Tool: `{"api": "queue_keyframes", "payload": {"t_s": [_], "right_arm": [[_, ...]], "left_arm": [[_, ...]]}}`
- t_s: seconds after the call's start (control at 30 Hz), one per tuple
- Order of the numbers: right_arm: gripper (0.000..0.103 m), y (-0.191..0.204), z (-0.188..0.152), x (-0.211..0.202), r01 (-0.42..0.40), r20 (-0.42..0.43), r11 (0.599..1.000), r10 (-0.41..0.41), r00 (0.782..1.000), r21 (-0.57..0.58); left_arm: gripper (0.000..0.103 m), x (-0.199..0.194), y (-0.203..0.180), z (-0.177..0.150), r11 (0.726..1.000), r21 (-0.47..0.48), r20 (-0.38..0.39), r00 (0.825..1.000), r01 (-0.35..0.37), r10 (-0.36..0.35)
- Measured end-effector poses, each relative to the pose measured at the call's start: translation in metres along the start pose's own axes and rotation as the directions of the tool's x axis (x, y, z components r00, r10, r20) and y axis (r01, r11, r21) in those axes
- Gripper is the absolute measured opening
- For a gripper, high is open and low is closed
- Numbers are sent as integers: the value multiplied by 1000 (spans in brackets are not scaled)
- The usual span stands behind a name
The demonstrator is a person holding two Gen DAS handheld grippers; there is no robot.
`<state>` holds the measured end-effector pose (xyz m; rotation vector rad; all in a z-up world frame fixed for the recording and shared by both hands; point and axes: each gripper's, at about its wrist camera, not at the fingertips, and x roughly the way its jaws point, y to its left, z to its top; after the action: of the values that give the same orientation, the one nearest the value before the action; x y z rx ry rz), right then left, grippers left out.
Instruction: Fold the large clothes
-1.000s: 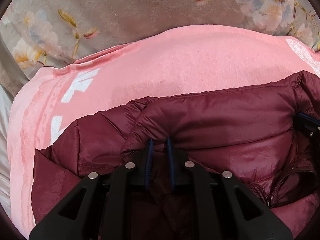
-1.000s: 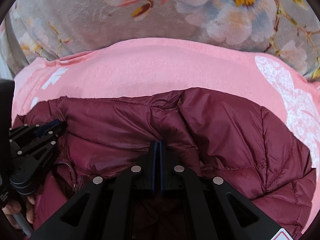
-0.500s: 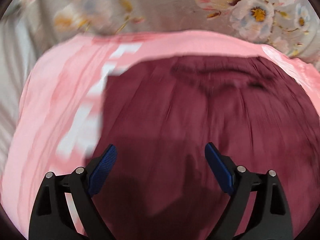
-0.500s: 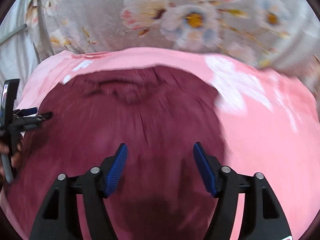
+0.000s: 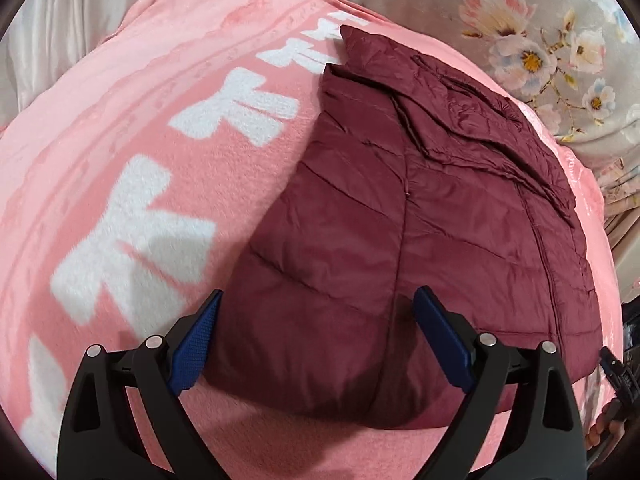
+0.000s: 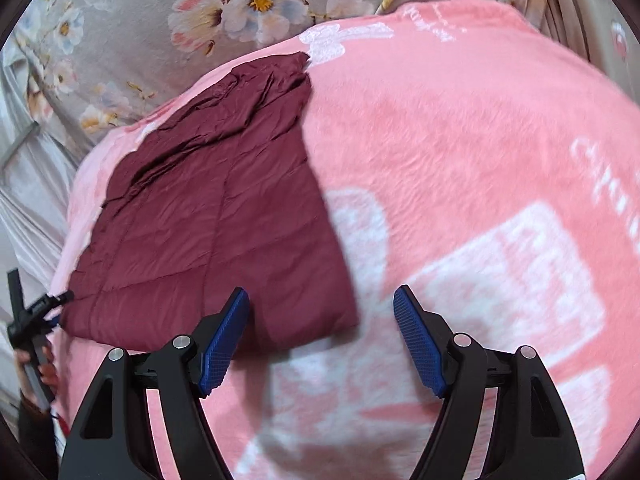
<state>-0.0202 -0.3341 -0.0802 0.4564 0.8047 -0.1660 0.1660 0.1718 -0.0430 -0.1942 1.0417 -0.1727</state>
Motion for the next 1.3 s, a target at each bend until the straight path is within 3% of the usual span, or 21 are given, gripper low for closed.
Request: {"api": "queue_keyframes", "payload": {"t_s": [0.07, 0.13, 0.17, 0.23, 0.27, 0.43, 0.67, 0.77, 0.9, 1.0, 1.07, 1.17, 1.3], "right_arm": [[73, 7, 0, 3, 3, 20, 1000, -3, 1000, -4], [47, 13, 1, 6, -41, 24, 999, 41, 999, 6], [39, 16, 2, 9, -66, 17, 998, 66, 998, 14], [11, 21, 5, 11, -80, 14, 997, 80, 997, 24], [8, 24, 6, 7, -90, 26, 996, 89, 996, 24], [3, 36, 2, -45, -114, 129, 993, 116, 985, -23], [3, 43, -26, -161, -115, 249, 985, 144, 958, -128], [3, 45, -27, -213, -149, 335, 980, 185, 924, -130], [3, 65, 4, -243, -142, 444, 974, 209, 871, -179], [3, 79, 51, -223, -117, 478, 974, 199, 856, -196], [3, 82, 77, -200, -97, 469, 978, 173, 866, -182], [3, 75, 131, -130, -84, 406, 990, 124, 906, -115], [3, 65, 167, -44, -44, 309, 998, 58, 949, -51]], "left_arm": [[74, -2, 0, -1, 1000, -23, 16, 1000, 0, 1], [57, -3, 0, -1, 999, -44, 22, 1000, 2, -1], [40, -4, -2, 1, 999, -51, 23, 1000, 7, -6], [18, -8, -5, 4, 999, -53, 24, 1000, 10, -8], [12, -16, -6, 5, 999, -48, 35, 999, 19, -17], [6, -72, -8, -2, 995, -24, 107, 990, 96, -93], [5, -188, 0, -38, 979, 20, 200, 958, 204, -204], [5, -246, -8, -42, 974, 66, 288, 930, 218, -228], [5, -274, -31, -15, 973, 131, 382, 896, 190, -227], [6, -255, -51, 27, 982, 143, 402, 899, 126, -174], [6, -228, -63, 56, 989, 133, 388, 914, 72, -119], [6, -168, -78, 100, 992, 121, 343, 939, -22, -21], [7, -70, -88, 140, 984, 116, 248, 963, -133, 101]]}}
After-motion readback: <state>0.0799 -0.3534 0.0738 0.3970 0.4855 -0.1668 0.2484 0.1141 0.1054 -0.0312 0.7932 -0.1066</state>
